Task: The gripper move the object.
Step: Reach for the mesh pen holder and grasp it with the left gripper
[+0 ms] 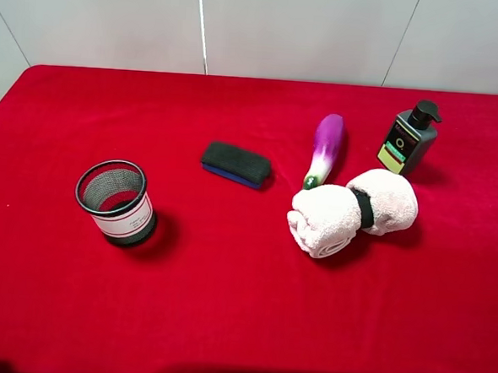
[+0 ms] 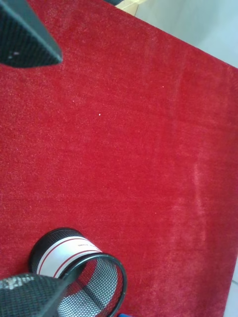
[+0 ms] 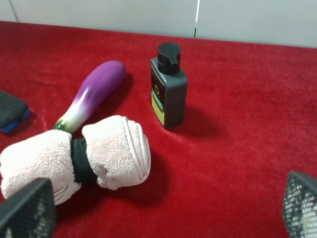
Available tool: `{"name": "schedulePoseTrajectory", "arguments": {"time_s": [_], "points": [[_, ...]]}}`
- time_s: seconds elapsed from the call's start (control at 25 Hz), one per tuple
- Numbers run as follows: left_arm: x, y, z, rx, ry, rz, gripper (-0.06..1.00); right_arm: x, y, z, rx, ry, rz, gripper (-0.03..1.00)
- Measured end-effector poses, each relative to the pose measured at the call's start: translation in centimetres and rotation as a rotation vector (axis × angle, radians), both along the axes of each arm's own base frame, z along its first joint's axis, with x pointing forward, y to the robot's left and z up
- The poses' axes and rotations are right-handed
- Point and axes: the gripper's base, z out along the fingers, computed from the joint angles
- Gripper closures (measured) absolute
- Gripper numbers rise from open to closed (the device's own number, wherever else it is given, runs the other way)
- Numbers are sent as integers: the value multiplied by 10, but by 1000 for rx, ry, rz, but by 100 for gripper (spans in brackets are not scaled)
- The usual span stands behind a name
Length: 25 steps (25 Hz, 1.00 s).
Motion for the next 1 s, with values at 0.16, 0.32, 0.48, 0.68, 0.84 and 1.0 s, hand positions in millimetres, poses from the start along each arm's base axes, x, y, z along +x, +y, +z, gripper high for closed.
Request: {"name": "schedulePoseTrajectory", "arguments": {"time_s": [0.16,0.32,0.48,0.68,0.84,1.0], "points": [[0,0,0,0,0,0,12,0,0,0,0,0,0,27],[0,0,0,0,0,0,12,0,0,0,0,0,0,27],[0,0,0,0,0,0,12,0,0,0,0,0,0,27],[0,0,0,0,1,0,12,0,0,0,0,0,0,27],[0,0,0,0,1,0,12,0,0,0,0,0,0,27],[0,0,0,-1,1,0,12,0,0,0,0,0,0,27]]}}
